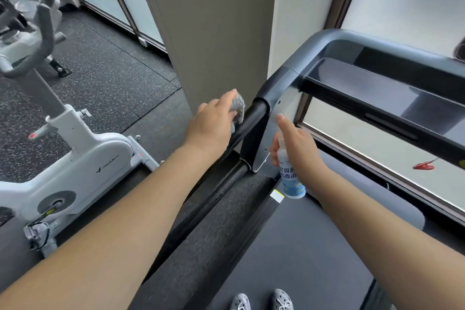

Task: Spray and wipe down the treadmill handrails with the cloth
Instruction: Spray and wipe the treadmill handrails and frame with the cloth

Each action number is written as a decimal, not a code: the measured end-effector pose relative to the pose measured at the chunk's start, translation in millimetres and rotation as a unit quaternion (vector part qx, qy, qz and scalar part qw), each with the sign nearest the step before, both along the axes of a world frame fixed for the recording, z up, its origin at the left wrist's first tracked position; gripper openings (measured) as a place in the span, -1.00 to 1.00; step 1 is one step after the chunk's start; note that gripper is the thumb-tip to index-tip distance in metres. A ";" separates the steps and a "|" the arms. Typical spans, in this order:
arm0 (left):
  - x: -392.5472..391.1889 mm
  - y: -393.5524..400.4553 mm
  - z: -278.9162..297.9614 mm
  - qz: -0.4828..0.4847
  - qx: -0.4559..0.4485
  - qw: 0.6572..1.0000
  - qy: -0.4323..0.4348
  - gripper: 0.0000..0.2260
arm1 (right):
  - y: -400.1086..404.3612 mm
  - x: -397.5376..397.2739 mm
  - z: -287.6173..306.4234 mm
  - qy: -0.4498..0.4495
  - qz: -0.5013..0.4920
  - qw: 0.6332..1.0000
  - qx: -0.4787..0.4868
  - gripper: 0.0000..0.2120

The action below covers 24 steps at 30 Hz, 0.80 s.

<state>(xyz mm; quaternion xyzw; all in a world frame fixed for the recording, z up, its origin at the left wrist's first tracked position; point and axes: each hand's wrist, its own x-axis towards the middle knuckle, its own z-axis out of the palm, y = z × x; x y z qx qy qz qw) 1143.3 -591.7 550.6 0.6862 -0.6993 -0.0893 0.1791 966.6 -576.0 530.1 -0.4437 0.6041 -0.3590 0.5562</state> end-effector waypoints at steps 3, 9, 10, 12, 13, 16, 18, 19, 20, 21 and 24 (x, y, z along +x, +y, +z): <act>-26.3 -20.1 -15.1 -0.009 0.067 0.998 -0.008 -0.54 | 1.3 -10.2 1.4 0.001 0.004 1.000 0.000 -0.42; -56.8 -33.0 -38.1 0.010 0.100 0.987 -0.122 -0.37 | 1.4 -21.0 -2.5 -0.009 0.012 1.000 -0.005 -0.43; -57.9 -33.7 -39.6 0.015 0.095 0.985 -0.145 -0.36 | 0.9 -21.6 -3.1 -0.010 0.012 1.000 -0.004 -0.43; -58.8 -33.7 -41.4 0.019 0.094 0.980 -0.177 -0.34 | 0.5 -23.3 -4.9 -0.015 0.012 1.000 -0.001 -0.43; -58.0 -32.7 -41.4 0.020 0.097 0.978 -0.186 -0.34 | 1.1 -23.9 -5.6 -0.017 0.014 1.000 0.001 -0.43; -51.9 -26.1 -41.1 0.026 0.107 0.975 -0.195 -0.36 | 4.7 -25.0 -8.3 -0.022 0.021 1.000 0.007 -0.43; -44.5 -17.9 -41.6 0.032 0.108 0.975 -0.190 -0.37 | 7.6 -24.6 -10.0 -0.022 0.027 0.999 0.005 -0.43; -40.5 -12.5 -41.5 0.035 0.108 0.976 -0.187 -0.37 | 9.1 -23.9 -10.8 -0.022 0.031 0.999 0.004 -0.42; -36.7 -7.8 -41.7 0.037 0.109 0.976 -0.184 -0.38 | 10.2 -23.2 -11.4 -0.023 0.033 0.999 0.004 -0.42; -33.1 -1.9 -41.3 0.041 0.112 0.976 -0.183 -0.39 | 12.0 -22.1 -11.8 -0.023 0.037 0.999 0.007 -0.41; -22.1 16.5 -40.2 0.054 0.127 0.973 -0.185 -0.39 | 20.3 -19.0 -12.0 -0.019 0.045 0.999 0.014 -0.38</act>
